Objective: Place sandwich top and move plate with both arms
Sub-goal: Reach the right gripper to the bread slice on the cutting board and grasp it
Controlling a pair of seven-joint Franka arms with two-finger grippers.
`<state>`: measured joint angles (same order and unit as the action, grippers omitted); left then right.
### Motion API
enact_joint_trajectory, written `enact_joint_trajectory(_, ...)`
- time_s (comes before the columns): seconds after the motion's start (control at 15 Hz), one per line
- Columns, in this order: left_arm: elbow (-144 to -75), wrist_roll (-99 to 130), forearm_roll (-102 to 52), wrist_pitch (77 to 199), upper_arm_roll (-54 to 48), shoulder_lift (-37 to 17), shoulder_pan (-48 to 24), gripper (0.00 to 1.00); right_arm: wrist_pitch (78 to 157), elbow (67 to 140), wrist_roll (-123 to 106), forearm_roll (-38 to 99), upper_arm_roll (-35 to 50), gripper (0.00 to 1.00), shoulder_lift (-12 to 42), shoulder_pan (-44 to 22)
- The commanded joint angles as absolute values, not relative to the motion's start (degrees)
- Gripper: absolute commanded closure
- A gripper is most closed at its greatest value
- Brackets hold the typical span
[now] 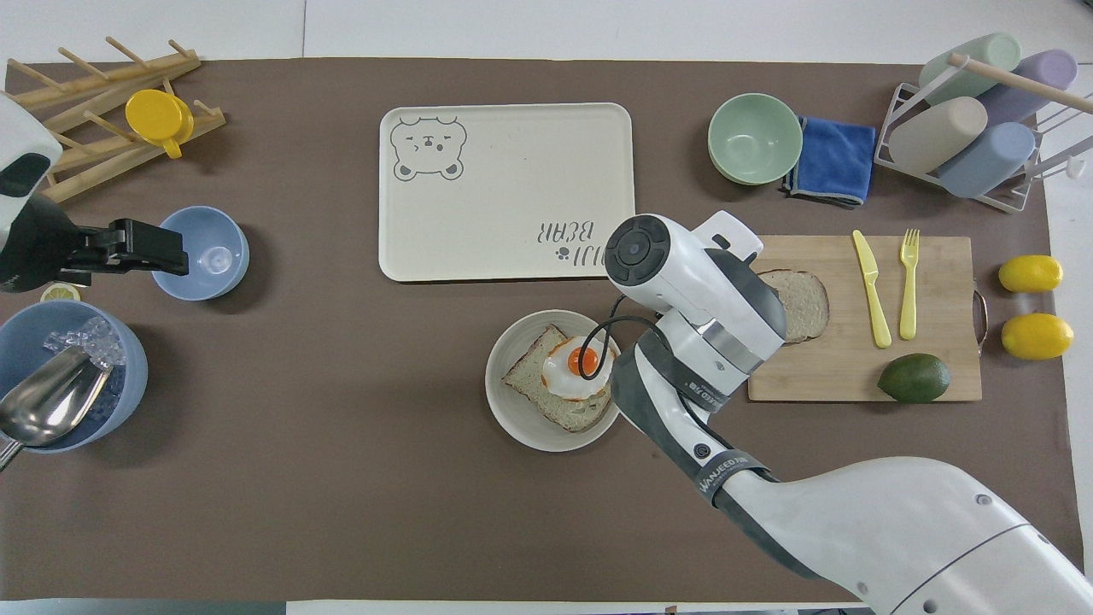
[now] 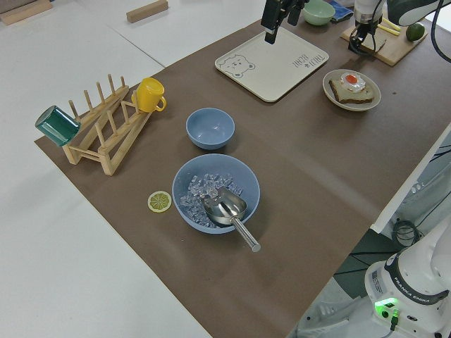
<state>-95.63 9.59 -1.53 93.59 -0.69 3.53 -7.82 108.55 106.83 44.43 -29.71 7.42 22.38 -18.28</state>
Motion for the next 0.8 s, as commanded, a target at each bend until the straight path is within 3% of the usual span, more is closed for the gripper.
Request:
enact_joint_trajectory(0.0, -95.36, 9.05, -0.7, 92.55, -0.88, 3.87, -7.47, 0.0, 110.83, 111.26, 45.35, -33.47, 7.82, 0.0, 19.87, -17.23)
enact_joint_trajectory(0.47, -95.36, 9.05, -0.7, 92.55, -0.79, 3.87, -7.47, 0.0, 110.92, 114.16, 44.74, -36.65, 7.82, 0.02, 18.99, -16.44)
enact_joint_trajectory(0.6, -95.36, 9.05, -0.7, 92.55, -0.79, 3.87, -7.47, 0.0, 110.92, 114.43, 44.47, -36.65, 7.82, 0.18, 18.9, -16.44)
enact_joint_trajectory(0.67, -95.36, 9.05, -0.7, 92.55, -0.88, 3.87, -7.47, 0.0, 110.83, 114.52, 44.21, -36.65, 7.82, 0.31, 18.9, -16.44)
enact_joint_trajectory(0.73, -95.36, 9.05, -0.7, 92.55, -0.88, 3.87, -7.47, 0.0, 110.57, 114.43, 44.12, -36.65, 7.82, 0.5, 18.9, -16.52)
